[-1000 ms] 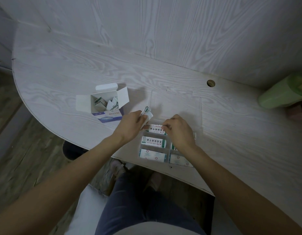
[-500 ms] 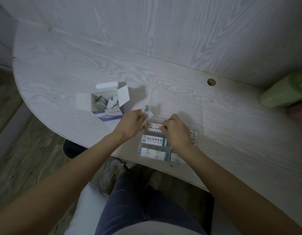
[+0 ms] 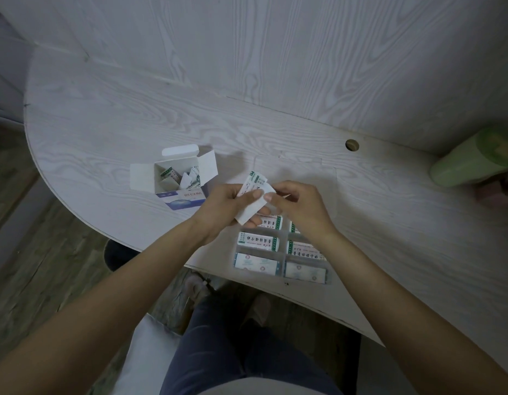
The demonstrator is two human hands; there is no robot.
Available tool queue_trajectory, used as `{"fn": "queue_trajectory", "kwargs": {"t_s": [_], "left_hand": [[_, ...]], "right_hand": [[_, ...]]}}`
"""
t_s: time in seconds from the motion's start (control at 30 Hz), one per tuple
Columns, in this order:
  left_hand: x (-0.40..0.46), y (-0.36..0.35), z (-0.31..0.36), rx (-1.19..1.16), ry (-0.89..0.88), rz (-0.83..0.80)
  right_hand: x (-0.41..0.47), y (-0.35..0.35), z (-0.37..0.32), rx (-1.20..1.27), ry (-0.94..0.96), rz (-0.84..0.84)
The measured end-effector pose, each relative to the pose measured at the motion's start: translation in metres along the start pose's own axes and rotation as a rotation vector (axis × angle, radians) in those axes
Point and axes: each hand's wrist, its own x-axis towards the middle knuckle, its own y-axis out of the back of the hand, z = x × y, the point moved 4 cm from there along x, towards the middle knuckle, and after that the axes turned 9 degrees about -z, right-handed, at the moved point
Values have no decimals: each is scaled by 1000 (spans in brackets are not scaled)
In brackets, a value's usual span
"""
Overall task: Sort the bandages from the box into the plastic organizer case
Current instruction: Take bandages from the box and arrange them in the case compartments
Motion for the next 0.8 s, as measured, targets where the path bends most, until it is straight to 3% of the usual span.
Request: {"fn": "queue_trajectory", "kwargs": {"t_s": [0.27,0.43,0.5,0.6,0.8], "left_hand": [[-2,-5,10,17,-1,-39],[1,12,8,88,-57,131],[0,18,5,69,-65,172],[0,23,0,48,-70,222],[8,35,-16,228,-54,312]], "right_hand": [[-2,7,3,292,-32,86],[0,9,8,576,-52,33],[1,10,14,524,-80,62],[2,12,24,241,-109,112],[4,1,44,-104,-153,154]]}}
